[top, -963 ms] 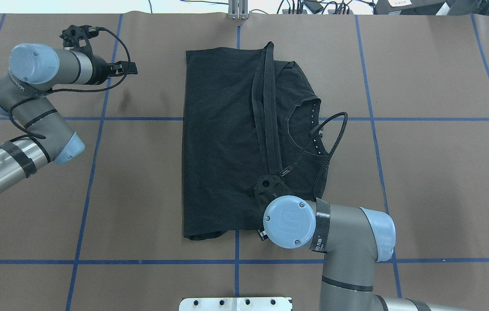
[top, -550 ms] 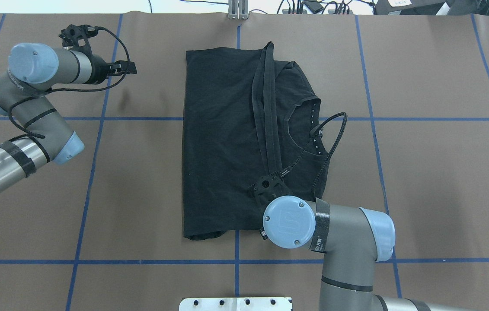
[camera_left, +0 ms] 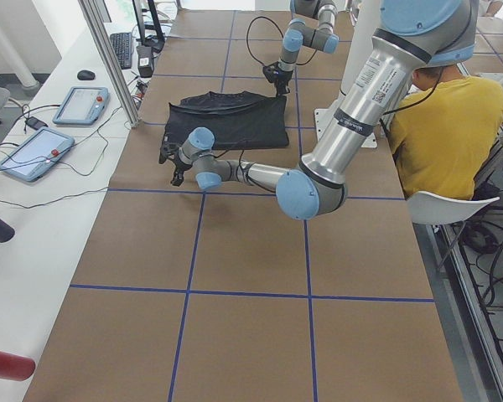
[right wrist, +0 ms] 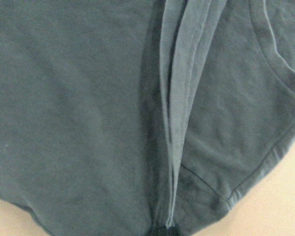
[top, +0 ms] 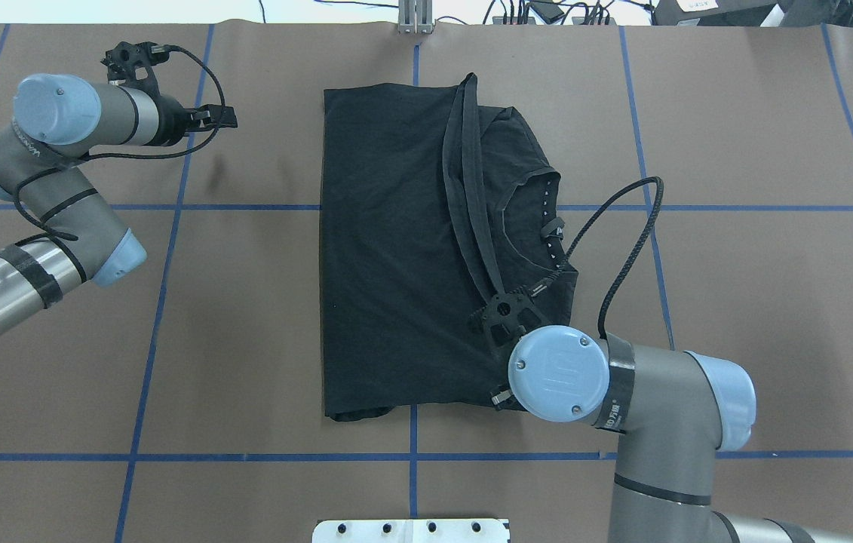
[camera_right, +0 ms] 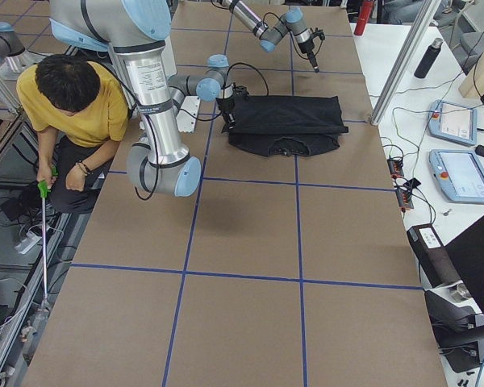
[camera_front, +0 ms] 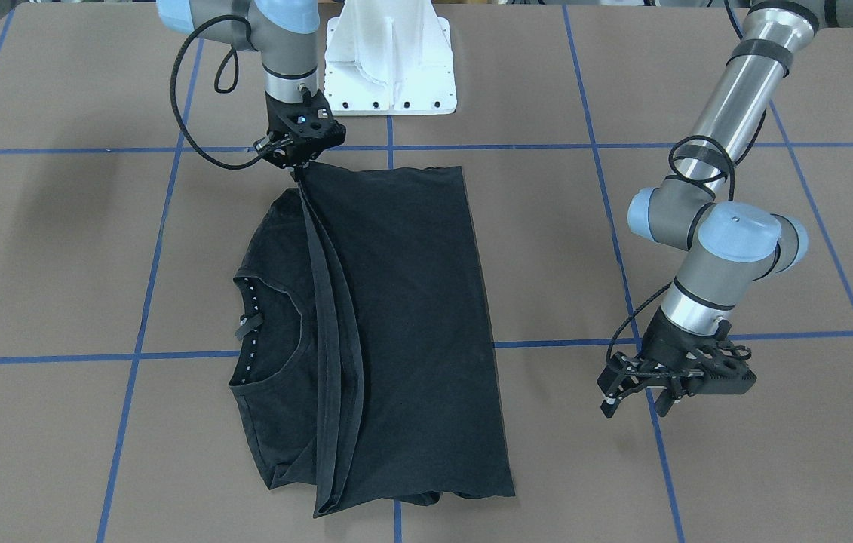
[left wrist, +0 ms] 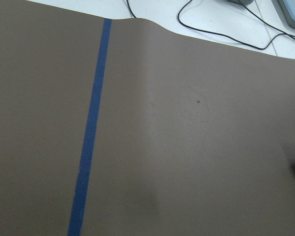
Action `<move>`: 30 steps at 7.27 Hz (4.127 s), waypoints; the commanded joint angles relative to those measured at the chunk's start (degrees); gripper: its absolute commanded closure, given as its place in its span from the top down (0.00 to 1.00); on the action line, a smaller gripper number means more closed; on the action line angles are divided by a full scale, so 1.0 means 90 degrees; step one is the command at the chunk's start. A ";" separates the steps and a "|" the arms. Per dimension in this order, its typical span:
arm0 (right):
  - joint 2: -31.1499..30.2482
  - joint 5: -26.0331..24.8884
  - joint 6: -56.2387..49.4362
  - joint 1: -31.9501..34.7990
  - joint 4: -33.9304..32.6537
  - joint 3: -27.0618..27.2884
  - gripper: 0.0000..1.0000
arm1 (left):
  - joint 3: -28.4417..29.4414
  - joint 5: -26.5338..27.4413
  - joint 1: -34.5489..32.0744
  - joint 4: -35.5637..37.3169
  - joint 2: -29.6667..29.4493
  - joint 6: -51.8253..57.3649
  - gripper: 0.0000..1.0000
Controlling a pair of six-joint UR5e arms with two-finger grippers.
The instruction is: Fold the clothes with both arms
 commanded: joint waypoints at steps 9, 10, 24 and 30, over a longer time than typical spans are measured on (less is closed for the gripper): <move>-0.0300 -0.0229 0.4540 -0.0137 0.0040 0.0108 0.65 | -0.0005 0.0017 0.0010 0.0008 -0.0007 -0.0040 0.99; -0.0290 -0.0279 0.5391 -0.0146 0.0040 0.0108 0.65 | -0.0005 0.0017 0.0019 0.0008 -0.0017 -0.0040 0.99; -0.0622 -0.0211 0.7275 -0.0205 0.1173 -0.0214 0.65 | -0.0034 0.0037 0.0019 -0.0011 -0.0007 -0.0070 0.99; -0.0690 -0.0211 0.7294 -0.0224 0.1173 -0.0234 0.52 | -0.0054 0.0056 0.0010 -0.0011 -0.0007 -0.0070 0.99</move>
